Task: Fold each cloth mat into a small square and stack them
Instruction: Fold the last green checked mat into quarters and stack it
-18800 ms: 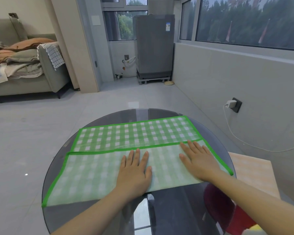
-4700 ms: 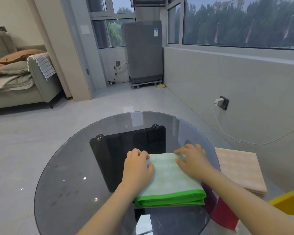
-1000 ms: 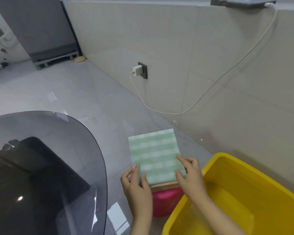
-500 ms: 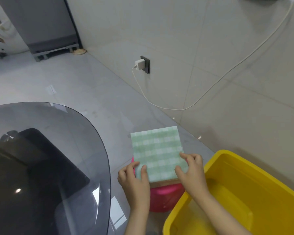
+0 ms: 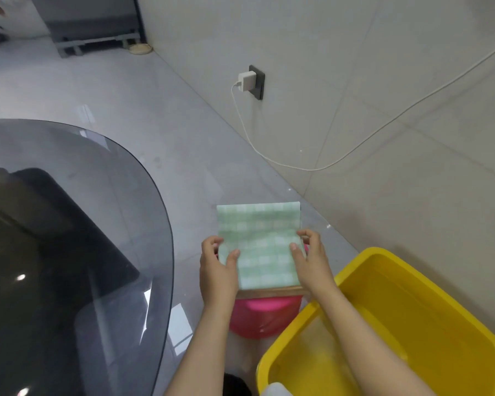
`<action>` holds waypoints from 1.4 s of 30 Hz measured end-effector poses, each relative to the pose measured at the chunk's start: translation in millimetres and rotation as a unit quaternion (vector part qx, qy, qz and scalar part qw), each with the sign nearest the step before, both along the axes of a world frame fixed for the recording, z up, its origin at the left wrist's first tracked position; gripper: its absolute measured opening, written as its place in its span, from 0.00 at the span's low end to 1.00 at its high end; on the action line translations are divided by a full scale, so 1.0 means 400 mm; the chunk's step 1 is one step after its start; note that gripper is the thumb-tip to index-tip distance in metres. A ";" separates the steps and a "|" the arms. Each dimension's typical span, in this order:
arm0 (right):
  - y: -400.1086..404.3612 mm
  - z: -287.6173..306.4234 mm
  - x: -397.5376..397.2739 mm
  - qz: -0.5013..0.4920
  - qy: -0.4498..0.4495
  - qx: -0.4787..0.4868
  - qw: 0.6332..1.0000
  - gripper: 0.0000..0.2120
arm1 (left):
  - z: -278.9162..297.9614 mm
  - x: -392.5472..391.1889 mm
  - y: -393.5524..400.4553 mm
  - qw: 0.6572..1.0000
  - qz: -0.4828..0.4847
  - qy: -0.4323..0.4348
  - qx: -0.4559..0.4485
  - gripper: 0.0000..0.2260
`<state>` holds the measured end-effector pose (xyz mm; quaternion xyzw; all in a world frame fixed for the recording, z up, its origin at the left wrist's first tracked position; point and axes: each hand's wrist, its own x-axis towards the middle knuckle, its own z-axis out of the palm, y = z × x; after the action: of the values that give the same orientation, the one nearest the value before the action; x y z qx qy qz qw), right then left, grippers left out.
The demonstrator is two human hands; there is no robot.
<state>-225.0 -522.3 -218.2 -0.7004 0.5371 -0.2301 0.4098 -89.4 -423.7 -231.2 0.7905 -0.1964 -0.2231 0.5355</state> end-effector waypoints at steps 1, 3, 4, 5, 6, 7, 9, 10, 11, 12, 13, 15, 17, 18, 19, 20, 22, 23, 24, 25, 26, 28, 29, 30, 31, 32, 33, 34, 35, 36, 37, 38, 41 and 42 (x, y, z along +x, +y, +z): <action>-0.001 -0.001 0.001 0.008 0.012 -0.007 1.000 0.15 | 0.000 0.002 -0.001 1.000 -0.009 0.004 0.006 0.14; -0.003 -0.003 0.002 0.023 0.038 -0.018 0.999 0.16 | -0.002 0.009 -0.003 0.999 -0.031 0.005 0.037 0.20; -0.002 -0.004 0.002 0.028 0.047 -0.020 0.998 0.17 | -0.004 0.012 -0.003 0.997 -0.045 0.003 0.057 0.24; -0.001 -0.005 0.001 0.031 0.054 -0.021 0.998 0.17 | -0.007 0.017 -0.005 0.995 -0.061 0.001 0.078 0.27; 0.000 -0.007 0.000 0.031 0.061 -0.020 0.997 0.18 | -0.010 0.023 -0.007 0.992 -0.077 -0.004 0.099 0.28; 0.001 -0.008 0.000 0.029 0.068 -0.019 0.997 0.19 | -0.013 0.029 -0.010 0.989 -0.090 -0.007 0.117 0.28; 0.000 -0.012 0.004 0.025 0.089 -0.011 0.996 0.23 | -0.014 0.036 -0.015 0.984 -0.111 -0.011 0.141 0.27; -0.003 -0.013 0.007 0.023 0.104 -0.002 0.994 0.24 | -0.010 0.037 -0.017 0.982 -0.116 -0.010 0.149 0.27; -0.007 -0.015 0.012 0.021 0.121 0.010 0.992 0.24 | -0.005 0.037 -0.019 0.981 -0.117 -0.006 0.157 0.27; -0.011 -0.017 0.014 0.017 0.137 0.024 0.990 0.23 | -0.002 0.036 -0.020 0.980 -0.116 -0.001 0.164 0.26; -0.014 -0.019 0.016 0.014 0.146 0.038 0.988 0.23 | 0.001 0.036 -0.019 0.979 -0.112 0.004 0.172 0.26; -0.016 -0.026 0.017 0.007 0.147 0.065 0.987 0.23 | 0.004 0.037 -0.014 0.977 -0.104 0.011 0.186 0.26; -0.011 -0.034 0.013 0.002 0.132 0.083 0.988 0.24 | 0.008 0.033 -0.006 0.976 -0.101 0.017 0.193 0.26; -0.008 -0.038 0.011 -0.001 0.122 0.085 0.989 0.23 | 0.011 0.030 -0.002 0.975 -0.102 0.019 0.195 0.26; -0.003 -0.038 0.010 -0.003 0.117 0.086 0.989 0.23 | 0.013 0.028 0.002 0.974 -0.103 0.022 0.198 0.26; 0.001 -0.036 0.010 -0.004 0.118 0.088 0.989 0.23 | 0.013 0.029 0.006 0.974 -0.107 0.023 0.200 0.26; 0.009 -0.035 0.014 -0.001 0.142 0.090 0.986 0.23 | 0.008 0.037 0.019 0.975 -0.113 0.022 0.189 0.27; 0.014 -0.032 0.017 0.003 0.161 0.090 0.983 0.24 | 0.004 0.043 0.026 0.977 -0.114 0.025 0.177 0.27; 0.017 -0.031 0.020 0.007 0.174 0.090 0.981 0.24 | 0.004 0.048 0.033 0.979 -0.114 0.034 0.166 0.27; 0.022 -0.029 0.022 0.010 0.176 0.093 0.980 0.24 | 0.008 0.050 0.041 0.980 -0.113 0.043 0.157 0.27; 0.025 -0.028 0.024 0.011 0.165 0.105 0.981 0.24 | 0.015 0.049 0.048 0.981 -0.111 0.051 0.151 0.26; 0.030 -0.021 0.026 0.007 0.121 0.134 0.984 0.23 | 0.029 0.042 0.061 0.983 -0.101 0.054 0.144 0.26; 0.031 -0.016 0.027 0.005 0.096 0.144 0.985 0.23 | 0.034 0.038 0.066 0.985 -0.093 0.052 0.137 0.26; 0.034 -0.008 0.026 0.006 0.071 0.154 0.986 0.22 | 0.037 0.036 0.069 0.987 -0.086 0.052 0.129 0.26; 0.037 0.000 0.023 0.007 0.051 0.165 0.985 0.22 | 0.042 0.033 0.072 0.988 -0.078 0.056 0.118 0.26; 0.039 0.006 0.018 0.007 0.030 0.177 0.984 0.22 | 0.047 0.031 0.074 0.990 -0.072 0.061 0.108 0.26; 0.042 0.010 0.014 0.004 0.010 0.188 0.982 0.21 | 0.053 0.028 0.075 0.991 -0.068 0.064 0.096 0.27; 0.045 0.016 0.010 0.003 -0.005 0.197 0.980 0.22 | 0.060 0.024 0.074 0.992 -0.065 0.066 0.083 0.27; 0.049 0.021 0.005 0.000 -0.011 0.202 0.979 0.22 | 0.067 0.020 0.074 0.994 -0.061 0.064 0.066 0.27; 0.048 0.020 -0.002 0.003 -0.016 0.204 0.979 0.24 | 0.079 0.013 0.073 0.995 -0.060 0.059 0.050 0.27; 0.048 0.028 -0.011 0.004 -0.024 0.207 0.978 0.26 | 0.093 0.006 0.073 0.996 -0.061 0.053 0.036 0.27; 0.046 0.035 -0.022 0.004 -0.040 0.212 0.976 0.26 | 0.110 -0.002 0.070 0.997 -0.062 0.049 0.021 0.27; 0.039 0.082 -0.055 -0.012 -0.092 0.195 0.976 0.23 | 0.177 -0.030 0.059 0.996 -0.070 0.035 -0.044 0.27; 0.033 0.099 -0.069 -0.020 -0.106 0.182 0.977 0.25 | 0.199 -0.040 0.054 0.995 -0.078 0.030 -0.062 0.27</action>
<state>-252.5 -509.0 -178.7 -0.5749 0.5373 -0.2101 0.5802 -105.2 -402.2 -151.7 0.7310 -0.2546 -0.2756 0.5700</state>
